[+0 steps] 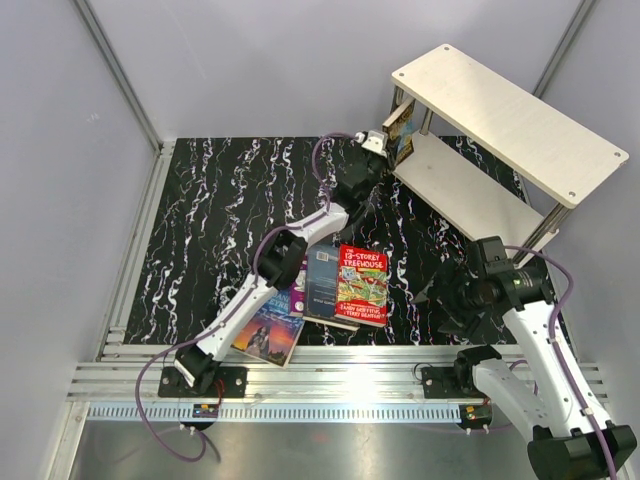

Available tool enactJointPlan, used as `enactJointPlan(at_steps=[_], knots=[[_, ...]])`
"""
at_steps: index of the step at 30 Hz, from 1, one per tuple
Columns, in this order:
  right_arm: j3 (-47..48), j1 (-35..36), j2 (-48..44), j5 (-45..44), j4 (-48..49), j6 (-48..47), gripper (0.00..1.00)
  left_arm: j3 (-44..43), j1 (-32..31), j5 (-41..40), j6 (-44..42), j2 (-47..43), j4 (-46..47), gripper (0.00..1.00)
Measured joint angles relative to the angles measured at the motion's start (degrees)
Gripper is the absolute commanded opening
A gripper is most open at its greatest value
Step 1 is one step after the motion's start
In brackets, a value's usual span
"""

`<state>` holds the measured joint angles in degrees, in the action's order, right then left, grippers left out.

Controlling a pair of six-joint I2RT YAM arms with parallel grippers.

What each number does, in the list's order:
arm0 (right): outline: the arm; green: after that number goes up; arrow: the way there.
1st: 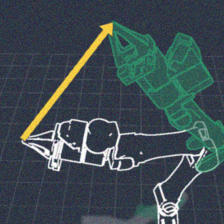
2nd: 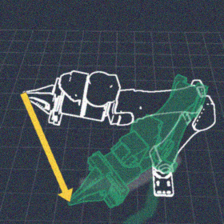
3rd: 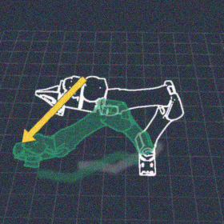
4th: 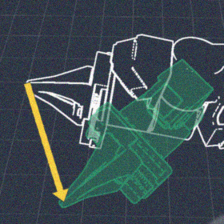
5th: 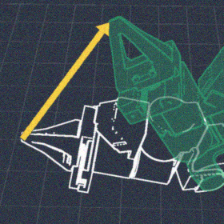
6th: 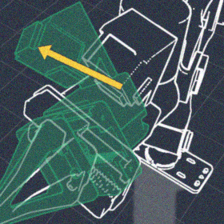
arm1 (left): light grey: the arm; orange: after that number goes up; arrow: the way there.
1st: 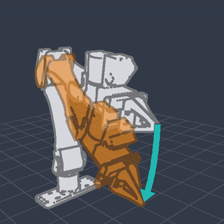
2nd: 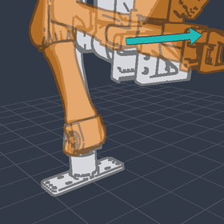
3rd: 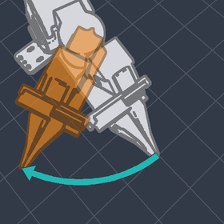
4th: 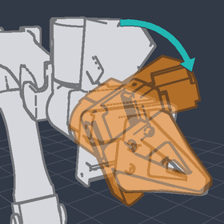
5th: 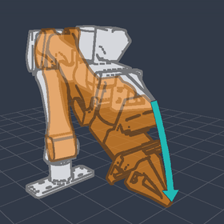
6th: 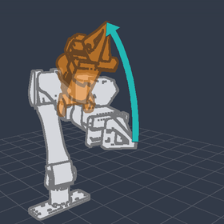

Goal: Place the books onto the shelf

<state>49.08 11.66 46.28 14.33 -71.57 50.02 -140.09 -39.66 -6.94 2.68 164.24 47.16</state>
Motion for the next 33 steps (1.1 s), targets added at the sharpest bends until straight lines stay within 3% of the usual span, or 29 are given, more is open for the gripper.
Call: enactJointPlan(at_steps=[1, 2, 4, 8, 13, 20, 25, 29, 33], knots=[[-0.4, 0.0, 0.0, 0.1, 0.2, 0.1, 0.93, -2.1, 0.2, 0.0, 1.2, 1.4, -0.1, 0.55], [-0.7, 0.0, 0.0, 0.2, 0.3, 0.2, 0.93, -4.4, 0.5, 0.0, 2.2, 3.1, 0.0, 0.66], [-1.5, 0.0, 0.0, 0.3, 0.7, 0.4, 0.92, -6.2, 0.6, -0.5, 5.0, 5.1, 1.5, 0.81], [-2.3, 0.0, 0.3, 0.4, 1.5, 0.7, 0.92, -6.2, 1.5, -2.5, 8.4, 6.2, 1.9, 0.91], [-2.6, 0.0, 1.2, 1.2, 3.0, 0.9, 0.91, -2.9, 3.1, -3.0, 10.0, 5.6, 4.1, 0.94], [-2.6, 0.0, 2.2, 1.9, 4.5, 0.9, 0.91, 19.6, 3.3, -3.0, 11.4, -3.8, 9.1, 0.95], [-2.6, 0.0, 1.7, 1.9, 4.9, 0.9, 0.91, 29.3, 2.9, -2.5, 11.8, -9.6, 11.7, 0.96], [-3.0, 0.0, 0.4, 2.5, 5.7, 1.0, 0.91, 28.7, 2.3, -1.8, 11.6, -11.5, 12.9, 0.97], [-4.3, 0.0, -1.5, 2.9, 5.7, 1.3, 0.91, 22.4, 1.8, -0.7, 11.4, -11.1, 11.1, 0.97]])
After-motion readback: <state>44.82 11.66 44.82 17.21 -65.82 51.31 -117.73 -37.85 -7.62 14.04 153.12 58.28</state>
